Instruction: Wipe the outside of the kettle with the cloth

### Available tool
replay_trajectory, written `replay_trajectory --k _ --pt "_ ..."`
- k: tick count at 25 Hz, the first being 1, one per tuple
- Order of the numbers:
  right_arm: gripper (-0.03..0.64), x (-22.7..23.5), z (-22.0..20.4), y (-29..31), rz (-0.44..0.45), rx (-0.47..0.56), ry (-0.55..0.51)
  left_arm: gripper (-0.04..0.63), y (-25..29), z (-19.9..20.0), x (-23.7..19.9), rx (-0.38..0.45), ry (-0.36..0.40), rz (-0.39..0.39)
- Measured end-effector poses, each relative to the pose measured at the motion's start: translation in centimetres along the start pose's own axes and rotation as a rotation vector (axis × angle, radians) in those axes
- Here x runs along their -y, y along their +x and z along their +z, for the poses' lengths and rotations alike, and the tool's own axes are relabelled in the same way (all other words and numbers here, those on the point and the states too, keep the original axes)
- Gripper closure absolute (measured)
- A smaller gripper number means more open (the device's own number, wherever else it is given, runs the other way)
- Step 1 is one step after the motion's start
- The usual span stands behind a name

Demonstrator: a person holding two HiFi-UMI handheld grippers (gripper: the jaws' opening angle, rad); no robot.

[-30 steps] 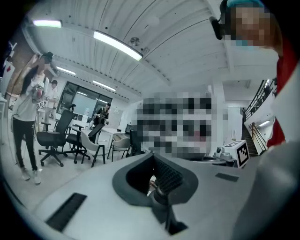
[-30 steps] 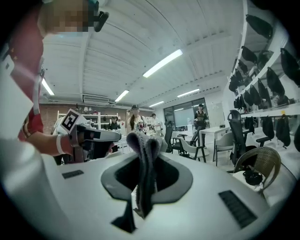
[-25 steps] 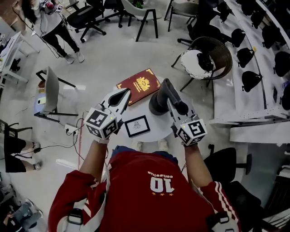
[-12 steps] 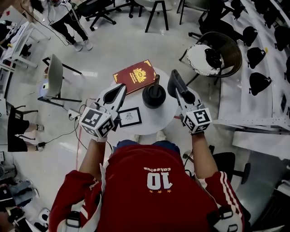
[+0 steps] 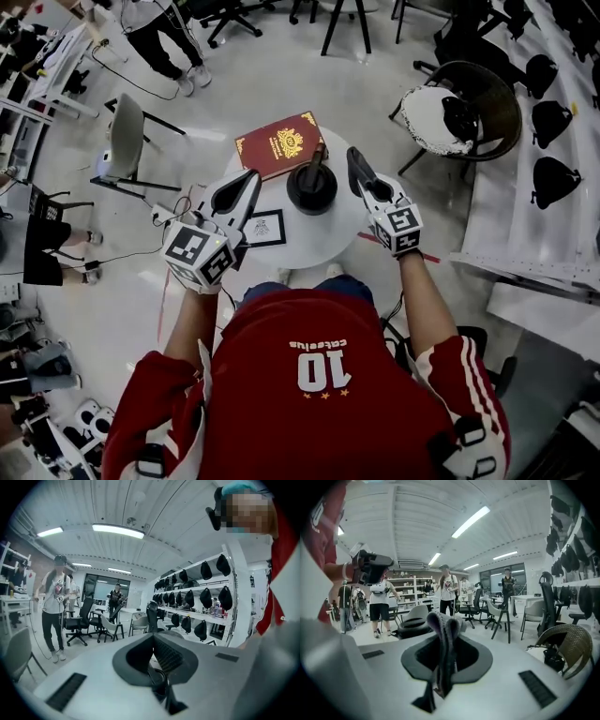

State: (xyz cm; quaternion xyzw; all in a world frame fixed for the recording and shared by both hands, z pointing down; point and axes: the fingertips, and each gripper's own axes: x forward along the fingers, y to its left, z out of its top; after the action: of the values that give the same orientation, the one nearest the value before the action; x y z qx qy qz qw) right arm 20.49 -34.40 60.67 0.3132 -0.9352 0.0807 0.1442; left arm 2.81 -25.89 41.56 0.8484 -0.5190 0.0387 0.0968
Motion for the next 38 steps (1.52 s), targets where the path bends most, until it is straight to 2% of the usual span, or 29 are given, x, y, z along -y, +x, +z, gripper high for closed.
replay_trajectory --k 8,14,21,28,38 --pt "0.563 1.1 -5.9 5.2 0.115 -0.092 -0.003 0.588 -1.0 -1.6 0.2 -0.017 -0.016 0.112" --pt "0.565 0.4 -8.3 7.9 0.194 -0.126 -0.004 0.588 -2.1 -2.5 0.2 -0.021 -0.034 0.184" --pt "0.565 0.0 -10.3 9.4 0.246 -0.143 0.011 0.588 -3.5 -3.4 0.7 -0.042 -0.054 0.242" --pt "0.565 -0.9 -10.8 9.2 0.297 -0.144 0.026 0.588 -4.2 -3.8 0.5 -0.062 -0.037 0.254" --pt "0.565 -1.8 -11.9 7.4 0.303 -0.161 0.048 0.588 -3.9 -3.8 0.8 -0.058 -0.023 0.226"
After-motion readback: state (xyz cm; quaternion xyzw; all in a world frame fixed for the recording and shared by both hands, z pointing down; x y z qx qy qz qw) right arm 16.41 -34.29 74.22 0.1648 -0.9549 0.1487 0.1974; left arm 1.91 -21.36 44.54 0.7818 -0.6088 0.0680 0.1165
